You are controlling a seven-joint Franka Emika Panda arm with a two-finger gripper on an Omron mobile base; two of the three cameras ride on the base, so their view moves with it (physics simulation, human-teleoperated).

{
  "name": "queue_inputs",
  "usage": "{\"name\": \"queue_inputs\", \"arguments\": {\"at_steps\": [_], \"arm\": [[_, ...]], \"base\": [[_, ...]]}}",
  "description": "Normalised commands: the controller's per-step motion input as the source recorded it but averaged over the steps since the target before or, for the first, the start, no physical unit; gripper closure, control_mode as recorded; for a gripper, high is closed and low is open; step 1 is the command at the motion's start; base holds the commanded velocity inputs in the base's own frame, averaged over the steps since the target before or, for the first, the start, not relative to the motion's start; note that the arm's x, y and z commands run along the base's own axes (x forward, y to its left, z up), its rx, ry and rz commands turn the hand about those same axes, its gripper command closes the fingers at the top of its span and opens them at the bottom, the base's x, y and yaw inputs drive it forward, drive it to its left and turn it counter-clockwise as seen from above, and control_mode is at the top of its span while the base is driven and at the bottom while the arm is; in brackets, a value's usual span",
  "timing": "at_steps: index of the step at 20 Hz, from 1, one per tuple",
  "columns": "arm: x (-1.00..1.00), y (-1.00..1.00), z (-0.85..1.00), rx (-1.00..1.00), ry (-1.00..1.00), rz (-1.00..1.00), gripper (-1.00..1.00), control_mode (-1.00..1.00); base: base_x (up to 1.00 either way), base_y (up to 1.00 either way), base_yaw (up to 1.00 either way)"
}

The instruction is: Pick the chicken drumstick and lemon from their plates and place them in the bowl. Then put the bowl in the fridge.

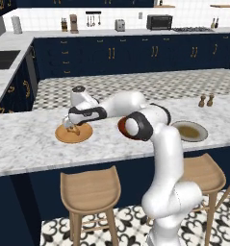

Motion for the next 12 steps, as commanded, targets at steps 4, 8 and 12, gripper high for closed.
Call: {"name": "queue_inputs", "arguments": {"at_steps": [4, 8, 12], "arm": [[0.66, 0.37, -0.68, -0.05, 0.14, 0.00, -1.00, -1.00], [0.04, 0.31, -0.62, -0.02, 0.02, 0.00, -1.00, -1.00], [0.08, 0.00, -0.23, 0.00, 0.00, 0.00, -1.00, -1.00]], "base": [[0.00, 0.00, 0.00], [0.00, 0.00, 0.00], [0.00, 0.00, 0.00]]}}
